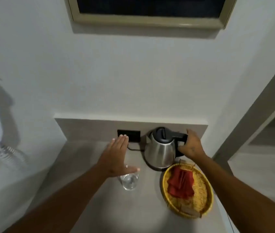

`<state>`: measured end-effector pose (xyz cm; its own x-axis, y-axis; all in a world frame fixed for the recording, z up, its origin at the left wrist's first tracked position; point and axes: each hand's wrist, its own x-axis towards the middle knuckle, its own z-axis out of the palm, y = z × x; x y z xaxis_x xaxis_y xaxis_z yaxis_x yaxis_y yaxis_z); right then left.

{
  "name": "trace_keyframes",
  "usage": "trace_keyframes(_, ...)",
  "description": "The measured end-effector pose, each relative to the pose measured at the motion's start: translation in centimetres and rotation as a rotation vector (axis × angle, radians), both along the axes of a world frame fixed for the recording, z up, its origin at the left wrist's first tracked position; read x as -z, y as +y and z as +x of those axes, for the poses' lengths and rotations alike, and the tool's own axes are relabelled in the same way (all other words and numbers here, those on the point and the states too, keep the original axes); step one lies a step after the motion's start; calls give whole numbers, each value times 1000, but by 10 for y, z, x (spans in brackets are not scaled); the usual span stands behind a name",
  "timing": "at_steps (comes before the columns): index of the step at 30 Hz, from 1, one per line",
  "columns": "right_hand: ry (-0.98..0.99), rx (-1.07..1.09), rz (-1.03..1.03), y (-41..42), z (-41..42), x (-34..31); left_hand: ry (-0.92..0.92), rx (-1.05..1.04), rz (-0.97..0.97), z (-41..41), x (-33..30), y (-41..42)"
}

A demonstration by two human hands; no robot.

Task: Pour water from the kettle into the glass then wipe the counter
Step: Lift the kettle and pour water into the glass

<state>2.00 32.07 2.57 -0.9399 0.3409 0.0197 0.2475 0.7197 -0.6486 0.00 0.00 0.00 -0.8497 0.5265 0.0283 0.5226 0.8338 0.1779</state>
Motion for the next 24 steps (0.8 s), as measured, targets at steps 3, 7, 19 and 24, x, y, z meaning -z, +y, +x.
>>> trace_keyframes(3, -18, 118, -136, 3, -5, 11, -163, -35, 60, 14, 32, -9)
trace_keyframes(7, -35, 268, -305, 1, -17, 20, -386, -232, 313, 39, 67, -11)
trace_keyframes(19, 187, -292, 231, -55, -27, -32, -484, -520, 855, 62, 116, 7)
trace_keyframes(24, 349, -620, 533, -98, -11, -55, -552, -552, 859, 65, 110, 7)
